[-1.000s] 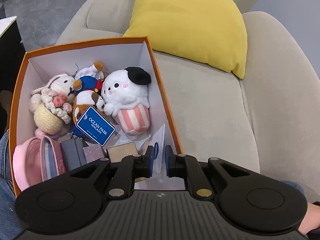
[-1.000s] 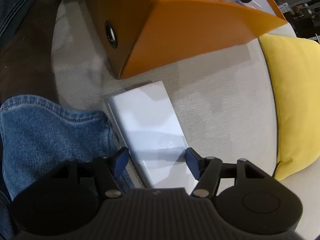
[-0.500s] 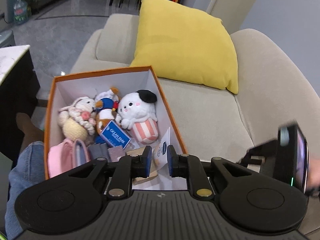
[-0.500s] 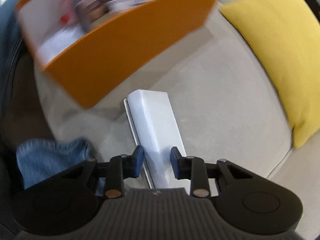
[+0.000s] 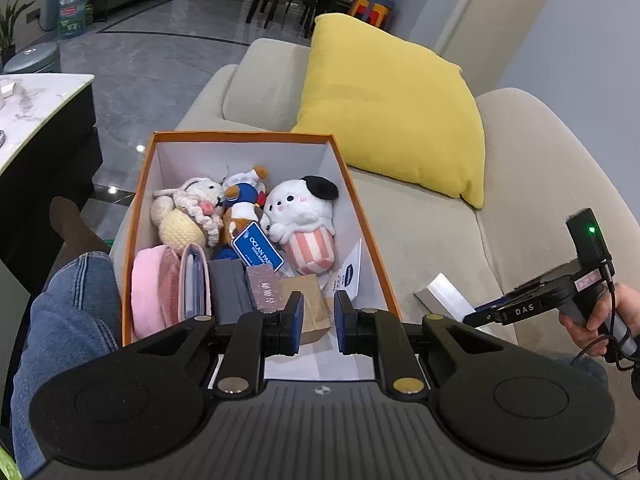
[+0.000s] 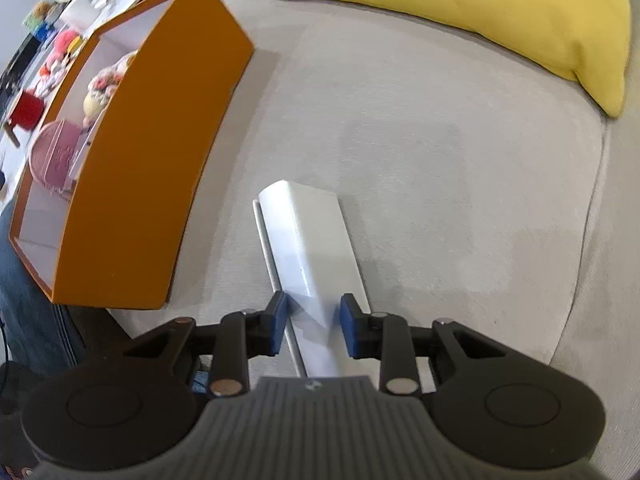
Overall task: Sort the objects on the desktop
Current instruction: 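Release the lotion tube into the orange box while right tool grasps the white box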
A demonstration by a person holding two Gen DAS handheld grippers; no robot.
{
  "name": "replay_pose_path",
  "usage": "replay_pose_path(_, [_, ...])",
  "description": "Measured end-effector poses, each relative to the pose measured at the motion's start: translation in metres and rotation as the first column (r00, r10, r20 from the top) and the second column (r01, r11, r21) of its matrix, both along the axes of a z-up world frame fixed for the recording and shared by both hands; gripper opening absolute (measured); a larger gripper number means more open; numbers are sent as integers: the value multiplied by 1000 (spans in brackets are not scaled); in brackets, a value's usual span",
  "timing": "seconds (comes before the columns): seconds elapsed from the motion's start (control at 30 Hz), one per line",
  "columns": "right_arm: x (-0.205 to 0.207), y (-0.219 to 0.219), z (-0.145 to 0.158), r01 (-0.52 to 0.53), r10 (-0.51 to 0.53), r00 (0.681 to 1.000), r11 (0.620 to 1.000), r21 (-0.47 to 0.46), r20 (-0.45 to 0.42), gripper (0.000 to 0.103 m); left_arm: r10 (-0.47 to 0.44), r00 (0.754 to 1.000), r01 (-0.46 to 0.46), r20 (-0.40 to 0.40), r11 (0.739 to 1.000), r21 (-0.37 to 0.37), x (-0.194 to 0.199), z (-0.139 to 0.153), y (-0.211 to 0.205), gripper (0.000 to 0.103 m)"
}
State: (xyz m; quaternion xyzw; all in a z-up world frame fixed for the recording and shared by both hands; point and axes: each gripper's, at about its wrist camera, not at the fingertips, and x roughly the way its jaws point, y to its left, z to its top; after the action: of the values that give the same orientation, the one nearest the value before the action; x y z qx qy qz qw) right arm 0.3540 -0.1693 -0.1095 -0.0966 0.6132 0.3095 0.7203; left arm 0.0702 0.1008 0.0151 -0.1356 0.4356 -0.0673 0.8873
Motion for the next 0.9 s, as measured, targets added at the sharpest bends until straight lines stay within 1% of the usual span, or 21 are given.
replay_pose_path(0.2, [5,17,-8,10,-10,1000,1000,12,-1,32,24,1000,-24,-9,1000,-20,-6,-4,5,17])
replay_pose_path(0.3, [12,9,-13,40,-40,999,999,29,-18,31,41,999,-41,-11,999,-28,-12,-4,9,17])
replay_pose_path(0.47, [15,-1,-10,80,-80,997,996,43,-4,31,77,997,-78,-14,996,-38,-18,-6,19,17])
replay_pose_path(0.53, [15,2,-10,87,-87,996,995,56,-6,32,90,996,-90,-18,995,-38,-18,-8,22,17])
replay_pose_path(0.57, [14,5,-9,90,-90,996,994,58,2,33,93,996,-93,-19,995,-39,-18,-8,24,17])
replay_pose_path(0.6, [14,7,-8,96,-96,995,993,62,12,38,95,995,-96,-19,995,-40,-18,-9,25,17])
replay_pose_path(0.63, [13,9,-5,99,-101,995,992,73,18,48,96,995,-97,-18,994,-42,-19,-9,26,17])
replay_pose_path(0.67, [8,15,-3,96,-99,994,992,78,36,56,100,995,-100,-16,994,-43,-20,-8,28,17])
replay_pose_path(0.7, [3,23,-3,74,-78,995,995,64,65,58,104,994,-104,-15,994,-44,-21,-8,29,17])
replay_pose_path(0.73, [-7,35,-3,32,-35,995,999,38,97,60,108,994,-109,-15,993,-44,-22,-8,30,17])
replay_pose_path(0.8, [-27,60,-7,-38,42,988,999,-28,151,59,115,993,-115,-15,992,-43,-24,-8,33,17])
replay_pose_path(0.9, [-60,91,-13,-121,137,967,989,-87,213,58,130,991,-130,-15,991,-41,-27,-9,39,17])
